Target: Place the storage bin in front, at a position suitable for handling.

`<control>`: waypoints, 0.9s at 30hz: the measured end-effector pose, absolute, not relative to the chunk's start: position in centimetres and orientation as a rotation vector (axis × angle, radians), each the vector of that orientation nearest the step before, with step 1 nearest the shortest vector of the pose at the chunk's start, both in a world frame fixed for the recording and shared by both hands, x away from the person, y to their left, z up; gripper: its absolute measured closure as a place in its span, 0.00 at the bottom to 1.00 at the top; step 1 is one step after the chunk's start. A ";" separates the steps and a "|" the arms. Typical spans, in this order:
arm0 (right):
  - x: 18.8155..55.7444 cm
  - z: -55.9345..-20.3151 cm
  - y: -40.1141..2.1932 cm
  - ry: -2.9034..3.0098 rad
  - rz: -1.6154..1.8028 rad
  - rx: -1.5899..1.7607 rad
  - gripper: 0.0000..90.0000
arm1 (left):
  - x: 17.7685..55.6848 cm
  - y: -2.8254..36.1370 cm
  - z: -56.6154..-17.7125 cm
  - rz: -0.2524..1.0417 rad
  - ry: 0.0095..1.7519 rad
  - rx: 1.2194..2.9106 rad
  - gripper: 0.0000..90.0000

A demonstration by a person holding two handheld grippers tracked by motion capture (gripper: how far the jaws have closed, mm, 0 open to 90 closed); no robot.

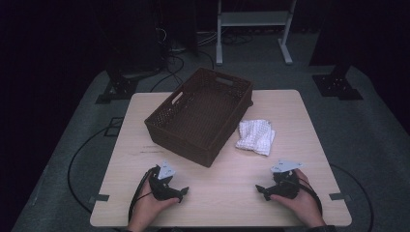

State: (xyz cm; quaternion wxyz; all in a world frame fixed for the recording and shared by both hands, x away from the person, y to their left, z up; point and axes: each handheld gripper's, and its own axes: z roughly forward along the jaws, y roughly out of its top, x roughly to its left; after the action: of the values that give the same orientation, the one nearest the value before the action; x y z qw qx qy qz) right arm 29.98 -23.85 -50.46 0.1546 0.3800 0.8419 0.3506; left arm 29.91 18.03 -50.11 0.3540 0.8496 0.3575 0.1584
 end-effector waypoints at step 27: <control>31.2 -47.4 -23.9 2.331 0.999 1.152 0.34 | 29.7 18.1 -50.1 0.409 0.927 2.192 0.00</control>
State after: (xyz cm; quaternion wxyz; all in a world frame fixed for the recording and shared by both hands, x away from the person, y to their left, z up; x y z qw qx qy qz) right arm 31.19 -23.87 -47.44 0.1774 0.4070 0.8236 0.3529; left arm 29.71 18.13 -50.13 0.3554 0.8484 0.3590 0.1584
